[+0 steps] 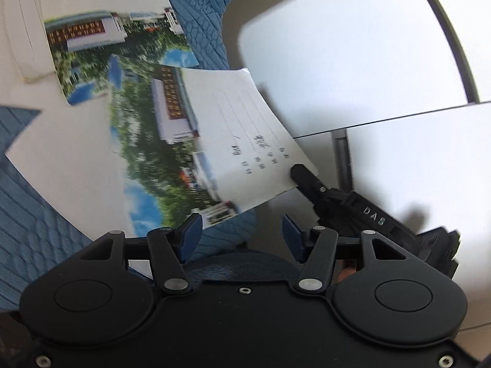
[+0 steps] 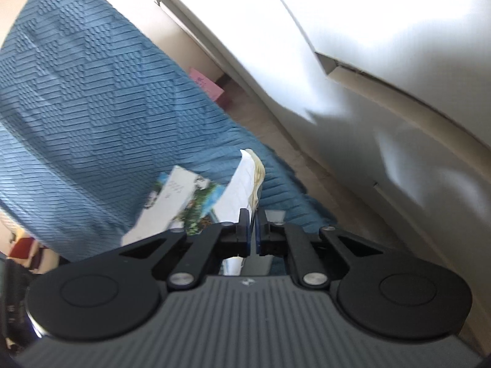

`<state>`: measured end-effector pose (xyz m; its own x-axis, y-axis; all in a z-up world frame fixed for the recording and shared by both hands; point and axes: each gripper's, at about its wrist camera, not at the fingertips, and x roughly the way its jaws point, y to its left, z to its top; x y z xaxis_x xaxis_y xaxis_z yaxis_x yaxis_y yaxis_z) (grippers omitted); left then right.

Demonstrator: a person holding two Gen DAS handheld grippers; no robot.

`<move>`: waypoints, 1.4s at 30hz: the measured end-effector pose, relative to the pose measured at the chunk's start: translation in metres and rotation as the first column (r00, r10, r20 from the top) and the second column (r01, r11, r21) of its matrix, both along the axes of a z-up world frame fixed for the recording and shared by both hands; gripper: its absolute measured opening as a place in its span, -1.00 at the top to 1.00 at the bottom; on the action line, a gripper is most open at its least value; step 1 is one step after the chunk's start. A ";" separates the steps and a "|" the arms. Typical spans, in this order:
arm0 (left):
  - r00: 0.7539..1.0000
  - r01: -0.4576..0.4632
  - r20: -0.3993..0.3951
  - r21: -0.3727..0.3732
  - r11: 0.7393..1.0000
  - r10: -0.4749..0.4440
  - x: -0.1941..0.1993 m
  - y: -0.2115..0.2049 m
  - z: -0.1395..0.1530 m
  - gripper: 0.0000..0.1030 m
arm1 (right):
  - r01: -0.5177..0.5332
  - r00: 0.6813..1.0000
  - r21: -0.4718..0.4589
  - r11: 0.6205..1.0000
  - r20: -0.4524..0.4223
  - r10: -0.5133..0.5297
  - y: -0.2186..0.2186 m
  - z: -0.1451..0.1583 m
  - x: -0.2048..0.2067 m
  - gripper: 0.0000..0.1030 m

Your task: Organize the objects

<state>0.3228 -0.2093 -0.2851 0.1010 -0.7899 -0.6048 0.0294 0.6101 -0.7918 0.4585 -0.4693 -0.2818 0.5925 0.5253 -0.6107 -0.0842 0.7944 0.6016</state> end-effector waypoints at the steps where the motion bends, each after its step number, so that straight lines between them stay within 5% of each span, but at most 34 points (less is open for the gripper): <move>1: 1.000 -0.005 -0.021 -0.027 1.000 0.004 -0.001 -0.001 -0.001 -0.07 | -0.005 1.000 0.002 1.000 0.003 0.005 0.003 0.001 -0.003 0.90; 6: 0.991 -0.053 -0.129 -0.126 0.991 0.037 -0.010 -0.004 -0.014 -0.18 | 0.017 1.000 0.026 1.000 -0.005 -0.017 0.007 0.006 -0.019 0.91; 15: 0.960 -0.193 -0.236 -0.169 0.966 0.151 -0.014 0.004 -0.028 -0.22 | 0.110 0.993 0.074 0.991 -0.054 -0.106 -0.004 0.011 -0.049 0.92; 22: 0.958 -0.191 -0.254 -0.210 0.959 0.135 -0.024 0.000 -0.019 -0.26 | 0.224 0.972 0.101 0.969 -0.097 -0.215 -0.007 0.007 -0.057 0.92; 35: 0.929 -0.280 -0.313 -0.254 0.926 0.195 -0.037 0.025 -0.027 -0.32 | 0.261 0.960 0.142 0.955 -0.140 -0.241 0.015 0.015 -0.074 0.91; 42: 0.893 -0.354 -0.365 -0.210 0.911 0.263 -0.052 0.040 -0.037 0.10 | 0.271 0.956 0.140 0.952 -0.158 -0.249 0.021 0.019 -0.095 0.91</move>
<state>0.2710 -0.1692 -0.3221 0.2023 -0.8850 -0.4194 -0.4094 0.3126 -0.8571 0.3631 -0.4479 -0.2631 0.6378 0.4608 -0.6171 0.2046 0.6711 0.7126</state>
